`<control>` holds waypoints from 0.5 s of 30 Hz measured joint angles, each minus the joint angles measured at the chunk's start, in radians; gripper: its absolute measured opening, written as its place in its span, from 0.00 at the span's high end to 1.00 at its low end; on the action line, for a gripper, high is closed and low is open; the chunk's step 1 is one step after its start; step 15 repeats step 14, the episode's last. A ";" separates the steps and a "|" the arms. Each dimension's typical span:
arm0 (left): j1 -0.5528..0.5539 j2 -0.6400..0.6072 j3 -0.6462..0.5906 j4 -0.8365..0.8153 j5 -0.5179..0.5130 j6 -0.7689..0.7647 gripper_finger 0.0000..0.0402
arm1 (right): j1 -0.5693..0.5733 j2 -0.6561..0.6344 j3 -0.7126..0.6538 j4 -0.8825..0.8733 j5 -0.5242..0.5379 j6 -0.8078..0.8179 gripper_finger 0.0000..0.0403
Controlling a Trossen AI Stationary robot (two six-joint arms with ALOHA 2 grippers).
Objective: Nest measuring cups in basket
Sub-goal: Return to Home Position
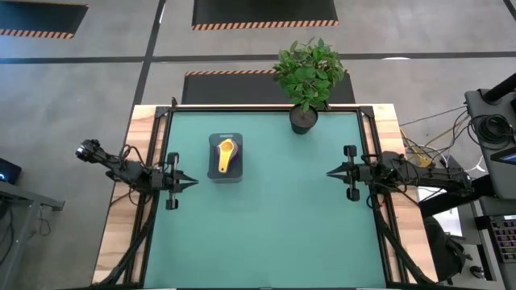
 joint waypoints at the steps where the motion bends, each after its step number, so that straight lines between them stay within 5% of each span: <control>1: 0.000 0.000 0.000 0.000 0.000 0.000 1.00 | 0.000 0.000 0.000 0.000 0.000 0.000 0.98; 15: 0.000 0.000 0.000 0.000 0.000 0.000 1.00 | 0.000 0.000 0.000 0.000 0.000 0.000 0.98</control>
